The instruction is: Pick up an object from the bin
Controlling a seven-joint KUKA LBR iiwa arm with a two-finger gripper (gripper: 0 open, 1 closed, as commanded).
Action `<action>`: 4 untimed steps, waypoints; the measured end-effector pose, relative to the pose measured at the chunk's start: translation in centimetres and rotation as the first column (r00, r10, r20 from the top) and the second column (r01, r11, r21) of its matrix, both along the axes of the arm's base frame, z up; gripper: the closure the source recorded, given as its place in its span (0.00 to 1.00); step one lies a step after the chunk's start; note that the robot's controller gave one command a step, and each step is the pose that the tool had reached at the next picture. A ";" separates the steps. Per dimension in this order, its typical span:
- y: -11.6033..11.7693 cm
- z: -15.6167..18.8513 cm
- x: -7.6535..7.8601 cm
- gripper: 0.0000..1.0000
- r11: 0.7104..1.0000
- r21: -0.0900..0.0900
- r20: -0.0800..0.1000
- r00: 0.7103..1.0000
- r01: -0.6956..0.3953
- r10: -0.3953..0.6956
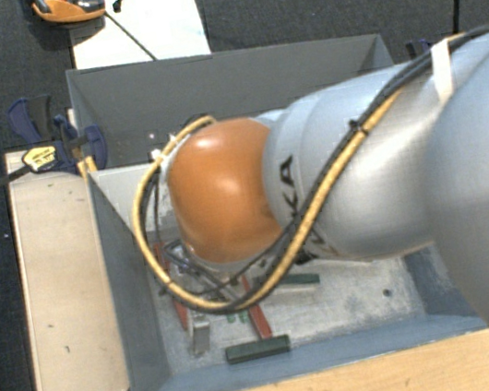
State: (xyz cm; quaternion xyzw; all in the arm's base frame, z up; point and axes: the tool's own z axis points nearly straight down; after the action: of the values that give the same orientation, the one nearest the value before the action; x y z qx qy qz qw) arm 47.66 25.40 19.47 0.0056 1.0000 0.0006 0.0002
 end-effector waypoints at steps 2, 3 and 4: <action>0.0 0.0 0.0 1.00 1.000 0.000 0.000 1.000 0.005 -0.005; -1.1 -1.1 0.6 1.00 0.999 0.000 0.000 0.999 0.040 -0.040; -2.5 -2.0 0.7 1.00 0.994 -0.001 -0.001 0.994 0.110 -0.110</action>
Offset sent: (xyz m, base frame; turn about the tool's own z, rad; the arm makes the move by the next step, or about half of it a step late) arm 0.0000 0.0000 0.0000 0.0000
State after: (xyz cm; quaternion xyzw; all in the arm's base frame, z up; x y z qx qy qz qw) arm 48.32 22.94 17.51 0.0605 0.9982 0.0003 -0.0004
